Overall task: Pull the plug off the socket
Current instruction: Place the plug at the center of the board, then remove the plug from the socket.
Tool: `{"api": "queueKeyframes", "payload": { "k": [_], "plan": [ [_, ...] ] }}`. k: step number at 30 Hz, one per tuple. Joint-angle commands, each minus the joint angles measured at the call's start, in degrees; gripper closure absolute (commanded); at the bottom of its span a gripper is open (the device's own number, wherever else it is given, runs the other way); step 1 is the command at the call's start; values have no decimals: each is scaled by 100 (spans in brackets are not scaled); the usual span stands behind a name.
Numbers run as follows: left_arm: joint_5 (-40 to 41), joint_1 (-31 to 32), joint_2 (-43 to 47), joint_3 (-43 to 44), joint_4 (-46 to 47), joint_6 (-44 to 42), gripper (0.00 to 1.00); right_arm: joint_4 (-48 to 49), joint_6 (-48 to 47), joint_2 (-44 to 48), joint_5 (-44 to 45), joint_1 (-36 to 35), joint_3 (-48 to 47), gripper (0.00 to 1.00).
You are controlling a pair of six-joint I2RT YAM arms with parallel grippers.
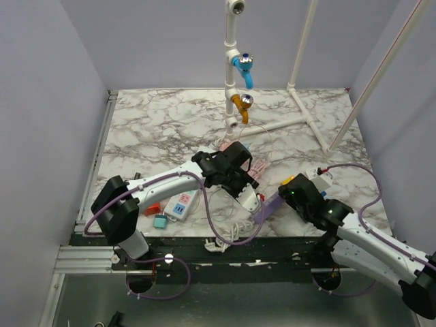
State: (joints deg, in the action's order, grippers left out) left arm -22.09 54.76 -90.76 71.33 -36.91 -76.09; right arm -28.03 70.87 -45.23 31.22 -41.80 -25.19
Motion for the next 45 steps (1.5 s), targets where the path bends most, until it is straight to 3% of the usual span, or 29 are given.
{"api": "queueKeyframes", "payload": {
  "k": [1, 10, 11, 12, 13, 17, 18, 26, 32, 38, 45],
  "plan": [
    [-124, 121, -474, 95, 334, 405, 100, -540, -194, 814, 144, -13, -37, 42],
    [155, 375, -1270, 768, 302, 878, 99, -831, -316, 1553, 291, -18, -230, 35],
    [192, 392, -1290, 805, 305, 979, 89, -798, -359, 1548, 319, -13, -256, 35],
    [252, 411, -1297, 824, 298, 1044, 70, -756, -413, 1536, 321, -15, -281, 34],
    [298, 415, -1274, 844, 286, 1129, 58, -681, -464, 1522, 327, -20, -291, 33],
    [354, 374, -945, 805, 237, 1451, 20, -393, -698, 1411, 353, -13, -371, 32],
    [353, 356, -843, 785, 224, 1547, 2, -316, -739, 1376, 370, -18, -388, 31],
    [409, 24, 87, 1396, -779, 2176, 2, 412, -1274, 1029, 247, -21, -604, 25],
    [198, -1082, 486, 1971, -1413, 3127, 1, 1456, -1719, 622, -353, -16, -583, 22],
    [45, -2159, 824, 1308, -1022, 3946, 1, 2588, -1945, -237, -1207, -14, -602, 20],
    [-82, -2336, 1184, 577, -587, 4328, 2, 3802, -2130, -1547, -1780, -7, -473, 2]
  ]
}}
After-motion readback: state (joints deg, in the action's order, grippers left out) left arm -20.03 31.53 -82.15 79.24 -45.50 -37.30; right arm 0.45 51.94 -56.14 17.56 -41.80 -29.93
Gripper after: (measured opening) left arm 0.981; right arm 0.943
